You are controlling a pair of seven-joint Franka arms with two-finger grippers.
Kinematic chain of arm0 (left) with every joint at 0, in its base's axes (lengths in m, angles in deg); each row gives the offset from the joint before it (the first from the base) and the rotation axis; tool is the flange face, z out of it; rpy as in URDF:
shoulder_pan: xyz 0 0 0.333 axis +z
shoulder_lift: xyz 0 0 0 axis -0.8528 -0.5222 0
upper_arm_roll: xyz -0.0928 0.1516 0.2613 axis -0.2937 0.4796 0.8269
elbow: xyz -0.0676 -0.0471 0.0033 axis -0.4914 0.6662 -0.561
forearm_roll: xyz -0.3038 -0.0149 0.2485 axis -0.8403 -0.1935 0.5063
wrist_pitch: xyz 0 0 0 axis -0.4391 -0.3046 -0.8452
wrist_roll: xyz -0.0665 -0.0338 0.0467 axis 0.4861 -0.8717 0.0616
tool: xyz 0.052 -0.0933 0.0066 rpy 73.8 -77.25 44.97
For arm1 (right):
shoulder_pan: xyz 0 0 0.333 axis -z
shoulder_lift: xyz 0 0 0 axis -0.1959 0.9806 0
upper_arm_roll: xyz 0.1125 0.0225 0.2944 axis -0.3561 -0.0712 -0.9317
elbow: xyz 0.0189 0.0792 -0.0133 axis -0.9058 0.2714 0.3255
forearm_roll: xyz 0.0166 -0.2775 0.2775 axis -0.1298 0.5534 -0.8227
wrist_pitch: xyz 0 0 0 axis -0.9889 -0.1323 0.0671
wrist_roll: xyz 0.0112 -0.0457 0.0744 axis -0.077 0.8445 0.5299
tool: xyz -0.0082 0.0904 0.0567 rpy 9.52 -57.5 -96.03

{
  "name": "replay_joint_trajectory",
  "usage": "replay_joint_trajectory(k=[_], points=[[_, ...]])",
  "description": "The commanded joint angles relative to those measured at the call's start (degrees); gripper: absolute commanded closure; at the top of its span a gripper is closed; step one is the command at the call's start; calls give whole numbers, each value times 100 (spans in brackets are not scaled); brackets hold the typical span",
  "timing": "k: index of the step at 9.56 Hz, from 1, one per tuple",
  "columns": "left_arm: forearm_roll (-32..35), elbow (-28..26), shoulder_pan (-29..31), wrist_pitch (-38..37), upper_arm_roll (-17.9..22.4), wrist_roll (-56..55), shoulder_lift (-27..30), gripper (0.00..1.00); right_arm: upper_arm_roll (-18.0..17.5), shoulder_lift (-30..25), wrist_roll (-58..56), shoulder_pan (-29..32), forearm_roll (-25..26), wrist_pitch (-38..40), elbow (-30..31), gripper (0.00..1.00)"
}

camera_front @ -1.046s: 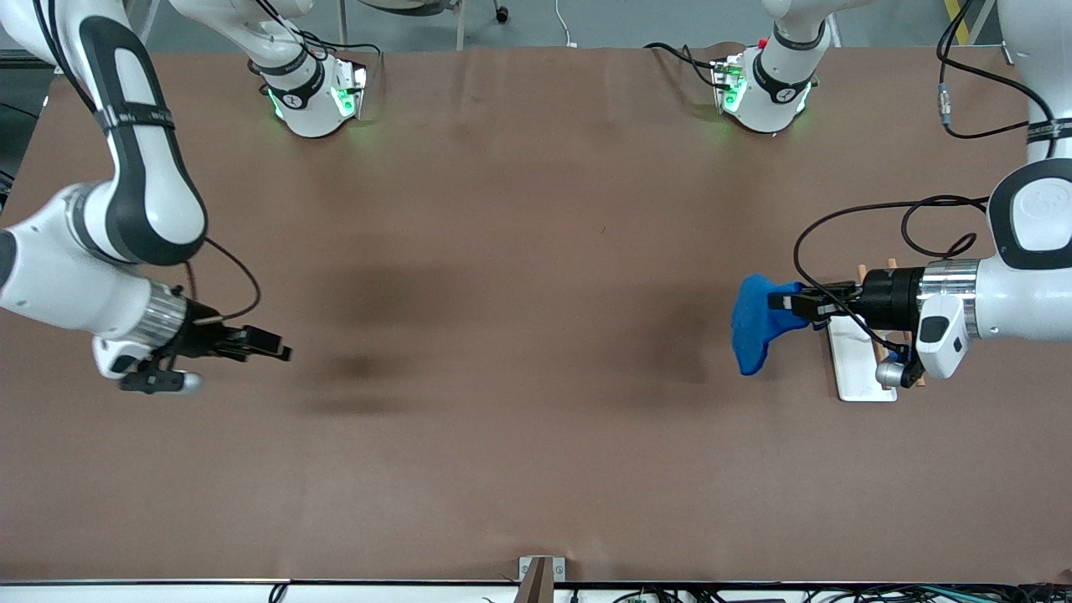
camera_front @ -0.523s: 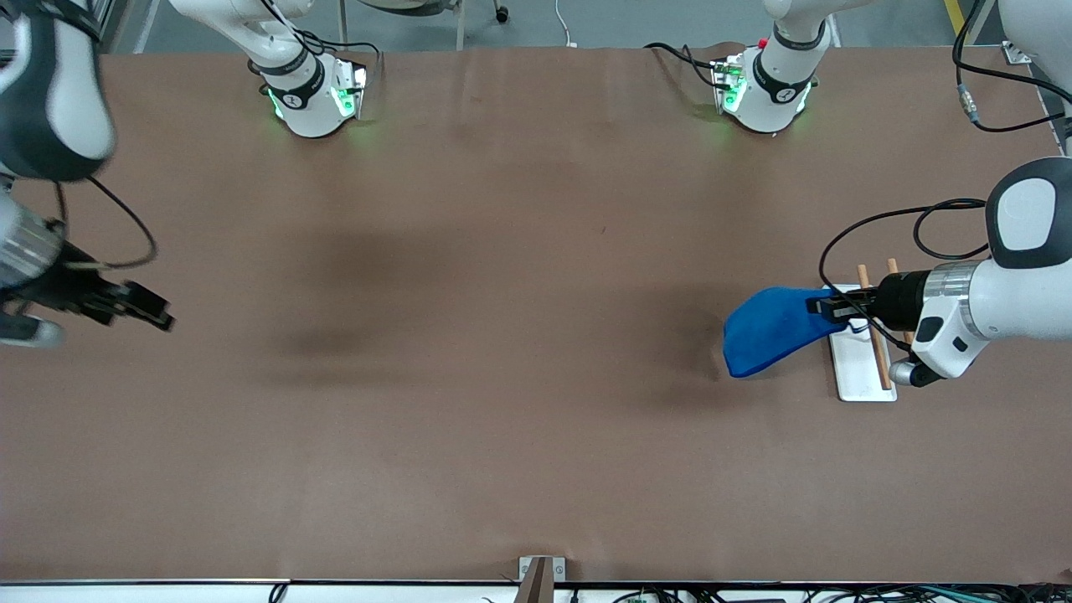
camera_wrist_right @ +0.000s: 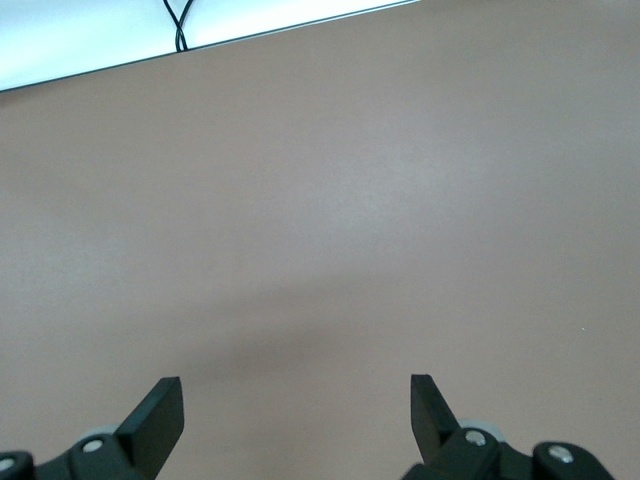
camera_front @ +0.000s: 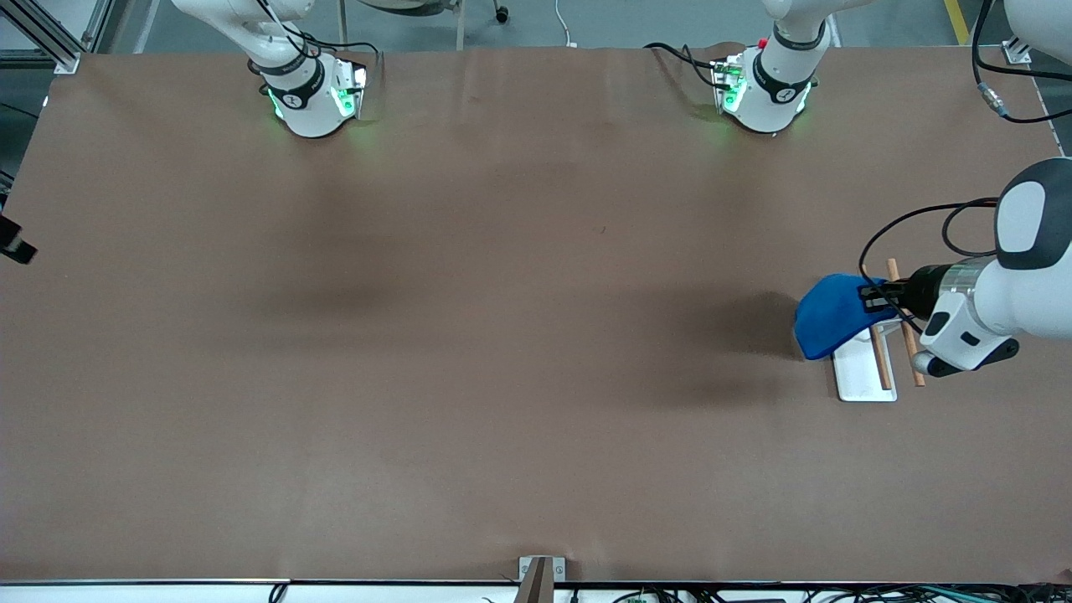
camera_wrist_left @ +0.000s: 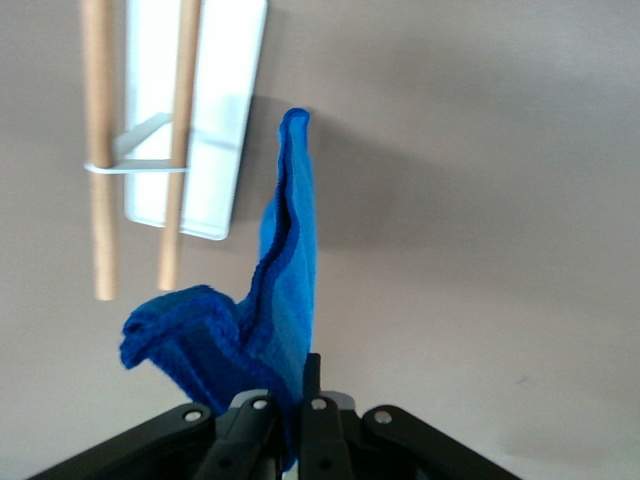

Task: Right arm passes towel to left arm to hang
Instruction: 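Move the towel over the stick rack while the right gripper retracts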

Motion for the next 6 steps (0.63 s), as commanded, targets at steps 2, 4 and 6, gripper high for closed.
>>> replay_joint_trajectory(k=[2, 4, 6], points=[[517, -60, 300, -66, 0, 402, 53, 100, -26, -62, 154, 98, 136, 360, -119, 0], [518, -60, 556, 74, 0, 517, -26, 100, -26, -192, 206, 125, 320, -22, 440, 0], [805, -60, 566, 197, 0, 605, -105, 100, -52, -316, 241, 81, 356, -29, 541, 0]])
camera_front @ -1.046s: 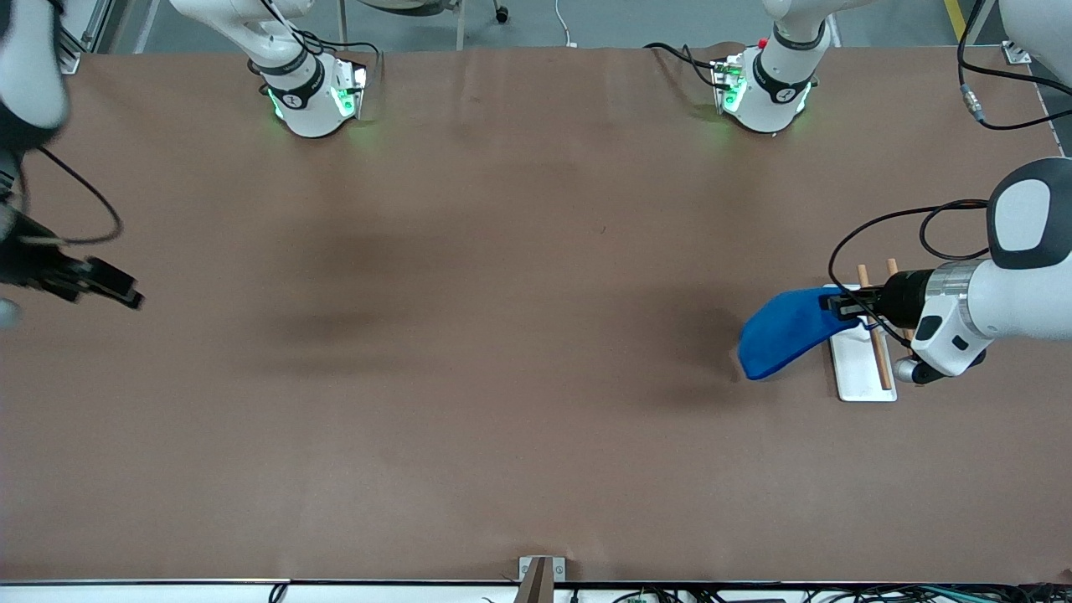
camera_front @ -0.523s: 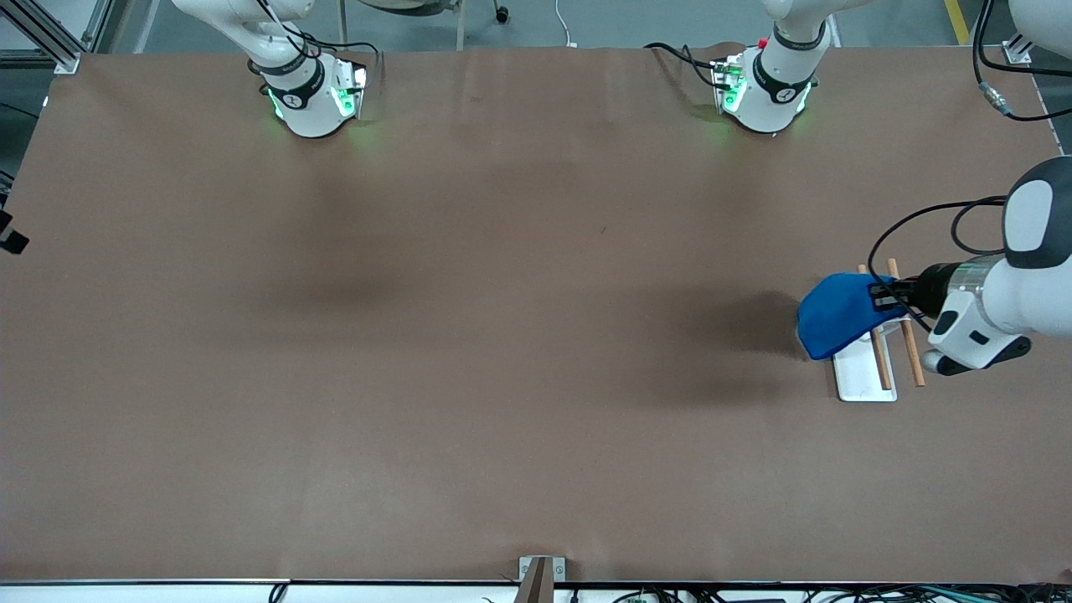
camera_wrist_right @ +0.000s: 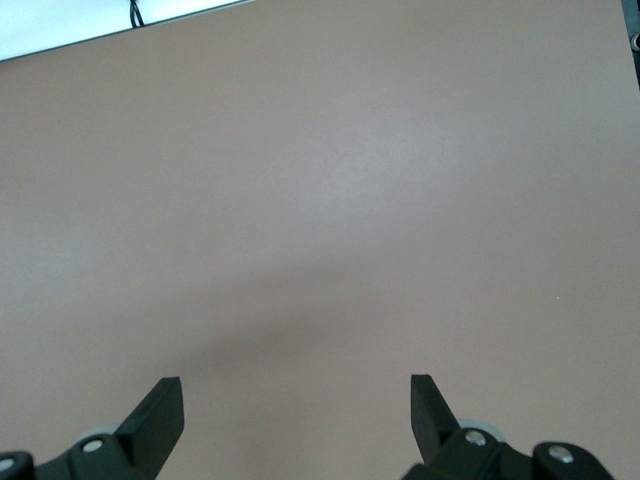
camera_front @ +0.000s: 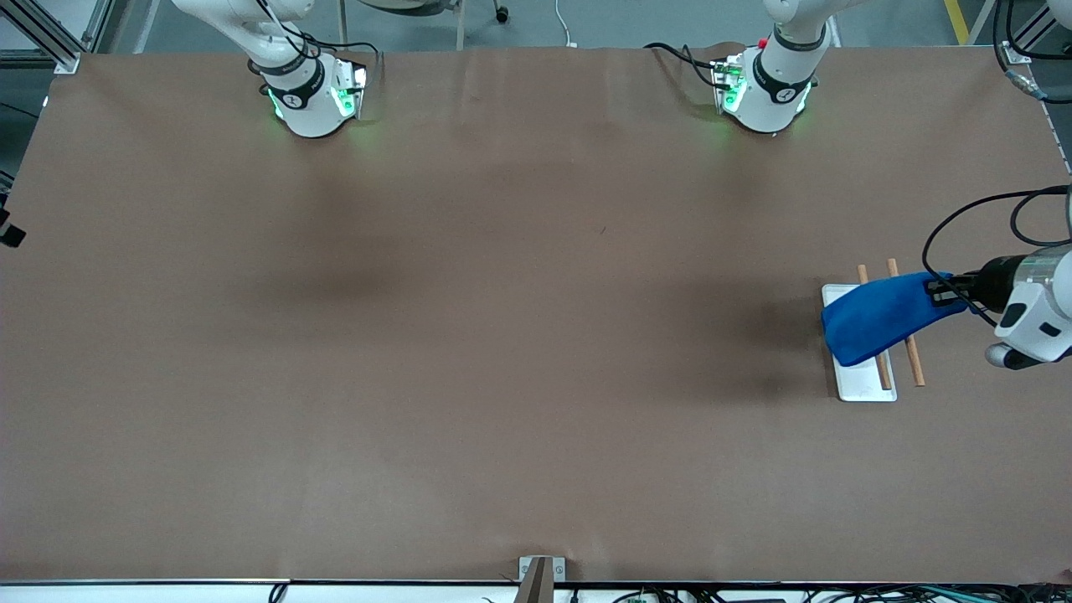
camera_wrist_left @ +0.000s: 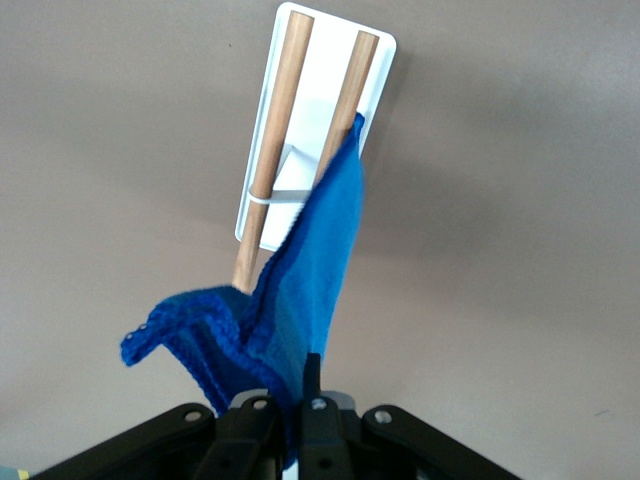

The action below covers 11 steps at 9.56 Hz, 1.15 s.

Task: Right arm passes towel to left arm to hang
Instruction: 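Lower the towel over the wooden sticks and open the left gripper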

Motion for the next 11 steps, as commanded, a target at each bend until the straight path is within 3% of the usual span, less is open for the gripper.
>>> replay_joint_trajectory(k=[1, 9, 10, 11], points=[[458, -66, -38, 146, -17, 296, -153, 100, -99, -432, 137, 14, 126, 162, 298, 0], [504, -84, 1042, 1252, -8, 2046, -811, 99, -135, -468, 75, -127, 126, 269, 44, 0], [660, -84, 1060, 1393, -8, 2109, -916, 85, -135, -468, 58, -127, 126, 286, 70, 0], [1001, -75, 1052, 1472, -17, 2109, -970, 41, -135, -460, 58, -144, 117, 339, 70, 0]])
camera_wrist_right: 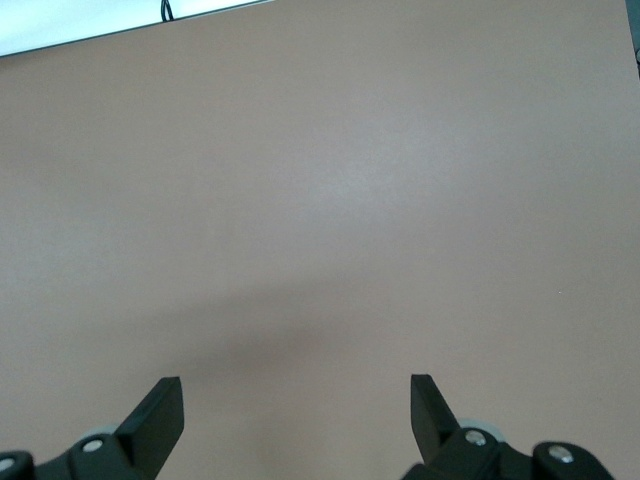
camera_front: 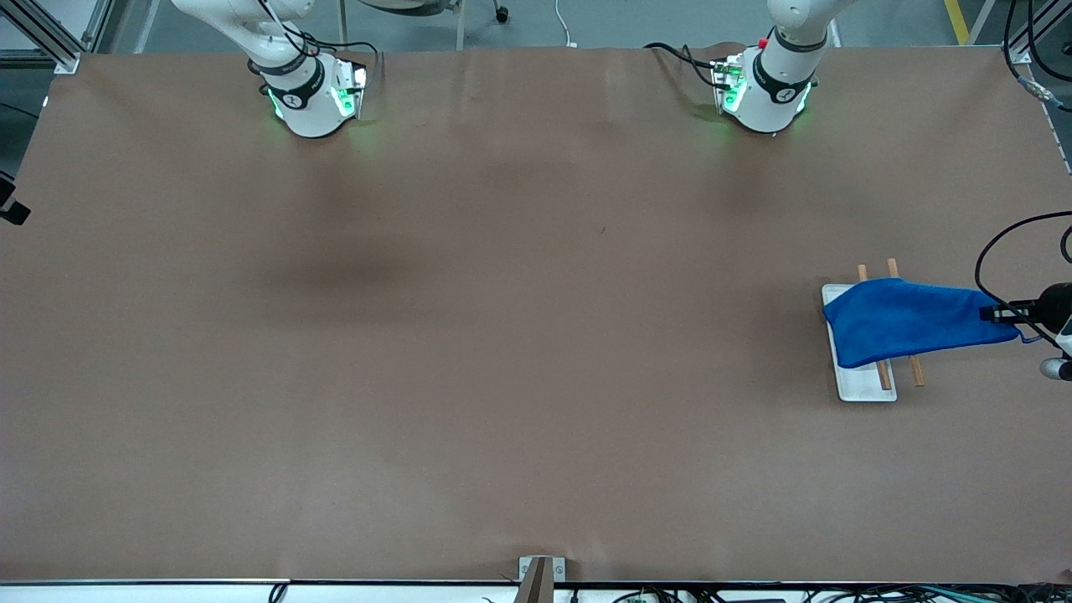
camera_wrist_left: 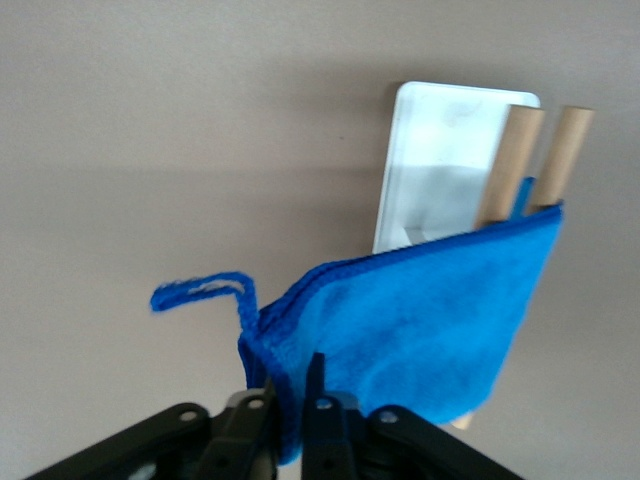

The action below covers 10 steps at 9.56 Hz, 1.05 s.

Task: Right arm passes towel to left arm to hang
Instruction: 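Lower the towel over the wooden sticks and open the left gripper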

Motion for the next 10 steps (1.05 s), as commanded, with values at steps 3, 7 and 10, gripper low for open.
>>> replay_joint_trajectory(k=[3, 7, 10], points=[[393, 62, -3, 200, -37, 44, -169, 0, -2, -74, 59, -125, 96, 77, 59, 0], [53, 669, -47, -378, -413, 27, 207, 0, -2, -74, 68, -125, 79, 95, 68, 0], [-63, 696, -47, -442, -1167, -664, 1138, 0, -2, -74, 50, -133, 79, 77, 130, 0]])
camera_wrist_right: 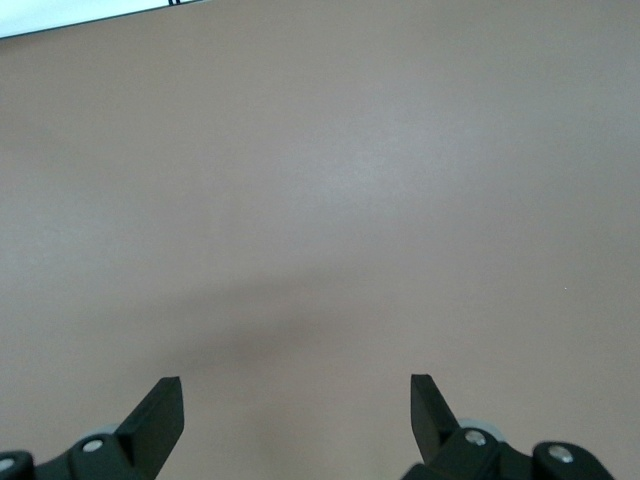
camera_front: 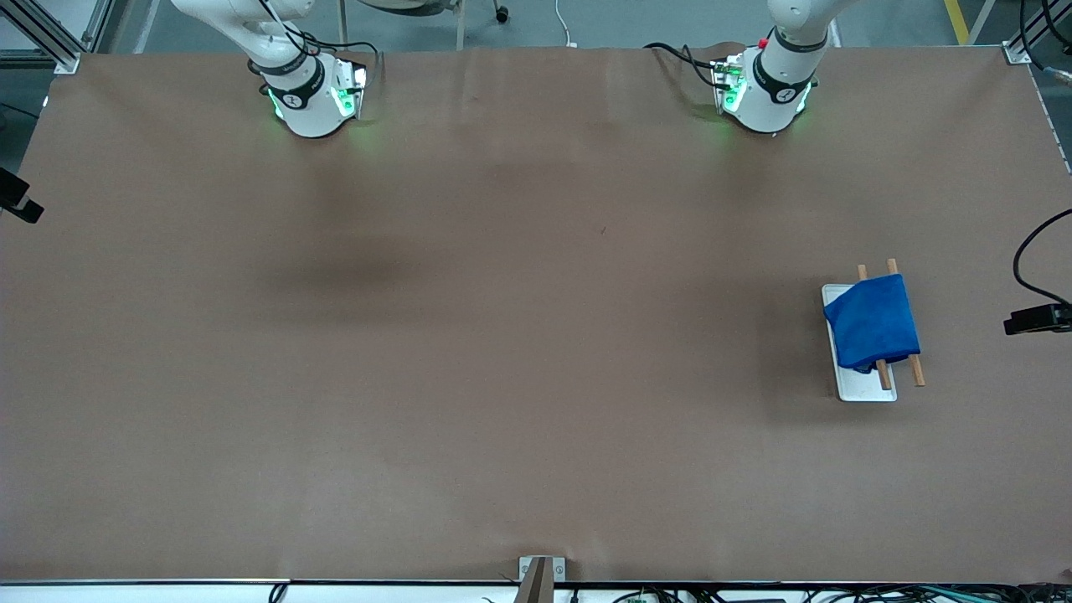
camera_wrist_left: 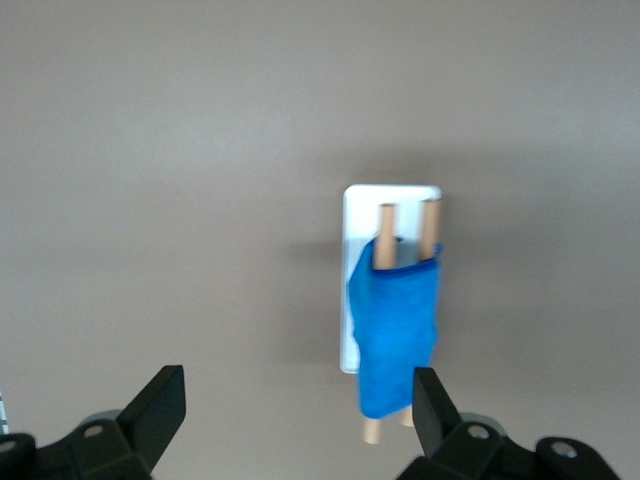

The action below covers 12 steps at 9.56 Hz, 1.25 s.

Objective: Right arm passes towel to left arm to hang

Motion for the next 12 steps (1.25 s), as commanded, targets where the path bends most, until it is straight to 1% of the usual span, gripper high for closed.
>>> replay_joint_trajectory(k=[1, 2, 4, 5, 6, 8, 9, 10, 11, 12], points=[[-82, -219, 12, -99, -558, -719, 661, 0, 1, -77, 51, -44, 79, 15, 93, 0], [-300, -211, 21, -256, -744, -888, 820, 0, 1, -77, 51, -35, 79, 15, 93, 0], [-871, -219, 21, -485, -763, -1004, 1180, 0, 1, -77, 51, -26, 79, 33, 93, 0], [-908, -219, 21, -607, -798, -1004, 1374, 0, 1, -77, 59, -35, 79, 41, 93, 0], [-978, -228, 30, -722, -964, -1004, 1550, 0, 1, -77, 60, -52, 79, 85, 93, 0], [-1031, -228, 30, -1003, -1140, -1013, 1709, 0, 1, -77, 60, -52, 79, 94, 110, 0], [-1049, -228, 30, -1083, -1133, -909, 1710, 0, 1, -77, 60, -61, 79, 94, 110, 0], [-1197, -280, -5, -1092, -1072, -881, 1727, 0, 10, -77, 60, -148, 79, 86, 119, 0], [-1268, -351, -501, -1092, -697, -986, 1858, 0, 27, -77, 68, -167, 79, 85, 119, 0], [-1286, -647, -1272, -1083, 38, -1074, 2120, 0, 27, -77, 60, -167, 79, 85, 119, 0]])
